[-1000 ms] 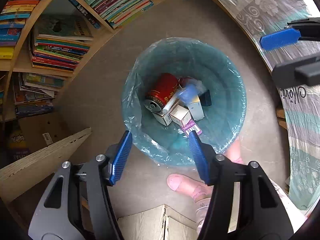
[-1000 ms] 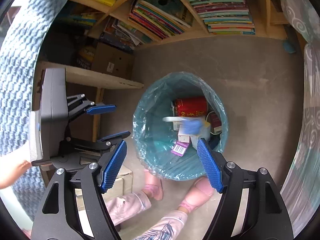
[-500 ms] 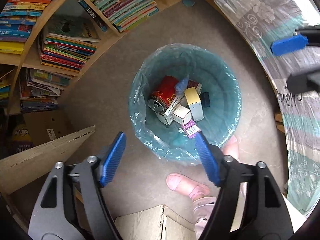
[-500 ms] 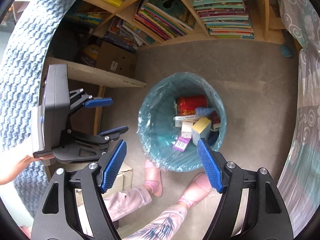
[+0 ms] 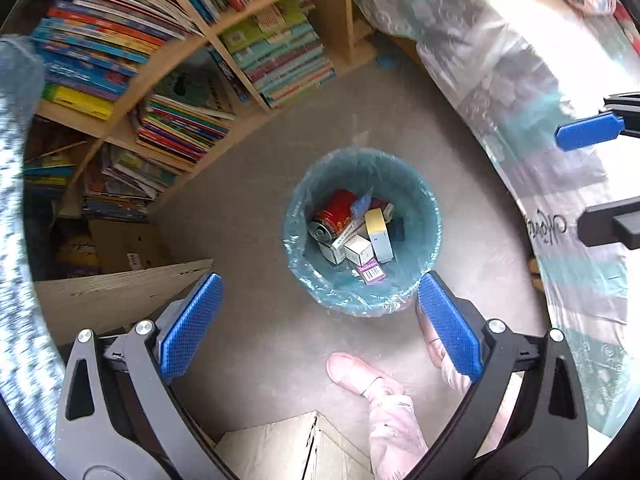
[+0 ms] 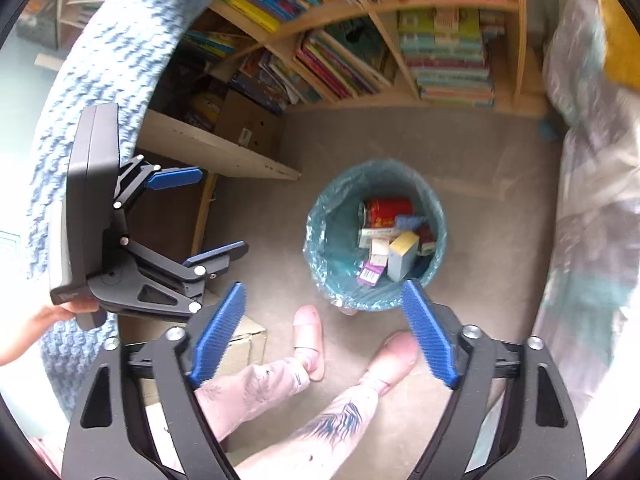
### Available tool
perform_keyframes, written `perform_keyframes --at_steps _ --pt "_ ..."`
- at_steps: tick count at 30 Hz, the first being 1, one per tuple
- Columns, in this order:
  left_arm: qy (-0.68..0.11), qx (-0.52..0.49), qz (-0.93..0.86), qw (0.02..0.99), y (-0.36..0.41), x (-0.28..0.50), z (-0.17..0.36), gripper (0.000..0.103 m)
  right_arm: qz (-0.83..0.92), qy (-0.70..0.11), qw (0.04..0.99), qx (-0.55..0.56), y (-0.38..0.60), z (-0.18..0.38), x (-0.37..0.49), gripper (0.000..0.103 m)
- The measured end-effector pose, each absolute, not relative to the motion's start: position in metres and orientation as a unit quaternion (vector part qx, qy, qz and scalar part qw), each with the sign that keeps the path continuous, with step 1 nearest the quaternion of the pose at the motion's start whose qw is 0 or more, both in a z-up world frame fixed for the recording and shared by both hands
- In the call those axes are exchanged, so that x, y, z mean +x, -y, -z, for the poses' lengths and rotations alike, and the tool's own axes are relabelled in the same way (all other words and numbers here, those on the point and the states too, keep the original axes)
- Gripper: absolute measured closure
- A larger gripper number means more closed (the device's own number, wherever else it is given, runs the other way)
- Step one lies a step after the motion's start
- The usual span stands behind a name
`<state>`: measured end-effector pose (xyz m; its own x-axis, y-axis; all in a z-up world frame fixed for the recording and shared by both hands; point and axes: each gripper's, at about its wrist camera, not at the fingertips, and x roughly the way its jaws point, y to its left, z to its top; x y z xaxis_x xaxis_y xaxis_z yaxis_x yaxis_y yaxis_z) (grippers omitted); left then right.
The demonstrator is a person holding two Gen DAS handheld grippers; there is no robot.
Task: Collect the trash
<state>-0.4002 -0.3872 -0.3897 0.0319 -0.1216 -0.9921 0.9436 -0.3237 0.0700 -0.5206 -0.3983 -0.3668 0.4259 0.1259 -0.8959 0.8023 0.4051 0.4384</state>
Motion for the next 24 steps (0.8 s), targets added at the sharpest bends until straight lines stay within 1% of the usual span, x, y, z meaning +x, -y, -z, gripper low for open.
perform_keyframes --at_steps 3,5,7,9,12,19,24 --pt "-0.368 0.55 0.589 0.463 0.384 -0.396 0.357 0.007 0.262 -0.475 0.695 0.472 0.402 0.334 -0.518 0.012" --pt "-0.365 0.548 0.588 0.47 0.382 -0.394 0.34 0.007 0.27 -0.473 0.693 0.473 0.404 0.317 -0.517 0.012" --pt "-0.36 0.543 0.586 0.482 0.379 -0.391 0.32 0.007 0.269 -0.465 0.694 0.479 0.407 0.303 -0.515 0.011" --pt "-0.365 0.537 0.585 0.486 0.377 -0.388 0.305 0.007 0.265 -0.458 0.695 0.486 0.408 0.292 -0.514 0.008" --pt "-0.364 0.53 0.585 0.494 0.371 -0.384 0.282 0.007 0.261 -0.451 0.695 0.495 0.409 0.276 -0.512 0.008" --pt "-0.371 0.516 0.579 0.51 0.359 -0.379 0.248 0.007 0.27 -0.442 0.714 0.471 0.405 0.237 -0.506 0.008" --pt "-0.397 0.493 0.579 0.514 0.353 -0.377 0.223 0.007 0.273 -0.451 0.713 0.462 0.404 0.216 -0.505 0.008"
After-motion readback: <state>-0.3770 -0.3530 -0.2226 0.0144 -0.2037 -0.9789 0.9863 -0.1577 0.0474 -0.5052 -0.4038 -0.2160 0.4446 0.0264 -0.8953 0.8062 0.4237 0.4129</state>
